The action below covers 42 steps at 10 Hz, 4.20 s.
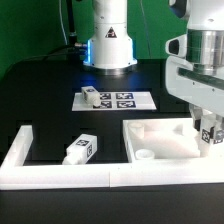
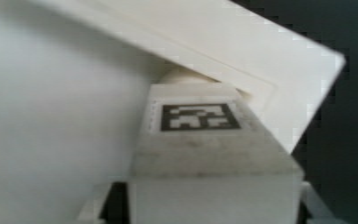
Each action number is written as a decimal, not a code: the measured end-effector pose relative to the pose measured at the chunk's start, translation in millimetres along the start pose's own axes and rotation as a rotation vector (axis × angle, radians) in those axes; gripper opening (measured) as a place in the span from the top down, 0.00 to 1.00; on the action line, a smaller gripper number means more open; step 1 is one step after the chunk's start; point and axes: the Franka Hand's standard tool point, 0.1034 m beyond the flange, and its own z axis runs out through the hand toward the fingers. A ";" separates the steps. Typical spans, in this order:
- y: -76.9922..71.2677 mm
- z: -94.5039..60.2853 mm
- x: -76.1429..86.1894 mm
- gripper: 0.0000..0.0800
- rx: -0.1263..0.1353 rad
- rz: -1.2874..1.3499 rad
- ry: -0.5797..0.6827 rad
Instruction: Assemble one leg
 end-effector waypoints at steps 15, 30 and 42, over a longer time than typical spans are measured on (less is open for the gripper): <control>0.2 1.9 -10.7 0.19 0.054 -0.717 0.027; -0.8 -2.0 -3.6 0.64 -0.003 -0.499 0.040; 2.9 1.0 -8.3 0.38 0.007 0.297 -0.051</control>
Offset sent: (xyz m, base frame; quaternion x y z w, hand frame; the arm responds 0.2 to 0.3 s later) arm 0.0000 0.0000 0.0000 0.0000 0.0000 0.0650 0.9979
